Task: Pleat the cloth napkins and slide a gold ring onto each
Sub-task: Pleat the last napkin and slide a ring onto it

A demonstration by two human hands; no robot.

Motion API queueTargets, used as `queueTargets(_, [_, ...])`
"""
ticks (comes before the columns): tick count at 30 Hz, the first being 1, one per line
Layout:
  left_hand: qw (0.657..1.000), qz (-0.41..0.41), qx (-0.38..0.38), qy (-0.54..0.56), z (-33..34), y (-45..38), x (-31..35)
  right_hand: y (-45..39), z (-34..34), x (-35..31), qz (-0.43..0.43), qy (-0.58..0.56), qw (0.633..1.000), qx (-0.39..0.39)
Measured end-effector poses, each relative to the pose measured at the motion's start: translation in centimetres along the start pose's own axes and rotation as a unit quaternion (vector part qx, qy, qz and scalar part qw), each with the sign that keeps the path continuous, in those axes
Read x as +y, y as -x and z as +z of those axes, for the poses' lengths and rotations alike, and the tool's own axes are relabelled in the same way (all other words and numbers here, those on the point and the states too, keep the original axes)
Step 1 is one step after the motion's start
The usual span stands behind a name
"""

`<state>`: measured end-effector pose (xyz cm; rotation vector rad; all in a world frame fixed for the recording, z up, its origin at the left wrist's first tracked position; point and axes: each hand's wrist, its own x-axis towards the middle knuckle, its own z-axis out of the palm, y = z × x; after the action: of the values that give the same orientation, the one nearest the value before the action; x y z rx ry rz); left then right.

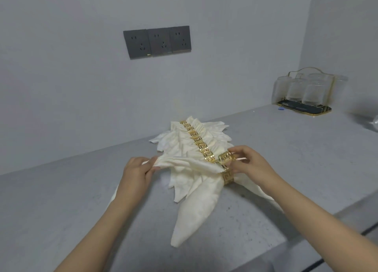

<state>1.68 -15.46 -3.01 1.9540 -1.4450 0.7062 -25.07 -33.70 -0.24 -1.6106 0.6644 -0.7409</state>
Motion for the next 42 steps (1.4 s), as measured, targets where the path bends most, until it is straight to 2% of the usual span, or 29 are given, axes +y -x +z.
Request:
queueTargets(6, [0.999, -0.046, -0.004, 0.012, -1.2, 3.0, -0.7, 3.6, 1.7, 0.0, 0.016, -0.062, 0.998, -0.008])
queueTargets(9, [0.998, -0.058, -0.007, 0.030, -1.5, 4.2, -1.1, 4.5, 2.5, -0.4, 0.000, -0.054, 0.998, -0.017])
queueTargets(14, [0.997, -0.063, 0.003, 0.050, -1.6, 5.3, -0.2, 5.2, 4.2, -0.2, -0.013, 0.044, 0.999, -0.027])
queueTargets(24, [0.992, 0.016, 0.065, 0.107, -0.9, 6.8, 1.6, 6.3, 5.9, 0.1, 0.001, 0.139, 0.989, -0.050])
queueTargets(30, [0.992, 0.054, 0.044, 0.101, -0.1, 7.5, 0.9, 6.2, 6.8, -1.1, -0.053, 0.324, 0.943, -0.059])
queueTargets(33, [0.994, 0.046, 0.044, 0.089, 0.0, 7.6, 0.4, 6.0, 7.2, -1.3, -0.076, 0.311, 0.944, -0.082])
queueTargets(37, [0.992, 0.051, 0.047, 0.104, -0.3, 7.4, 0.2, 6.0, 7.7, -1.1, -0.088, 0.315, 0.942, -0.076])
queueTargets(42, [0.994, 0.062, 0.038, 0.079, -1.2, 7.7, 0.5, 6.8, 8.1, -2.0, -0.090, 0.407, 0.905, -0.081])
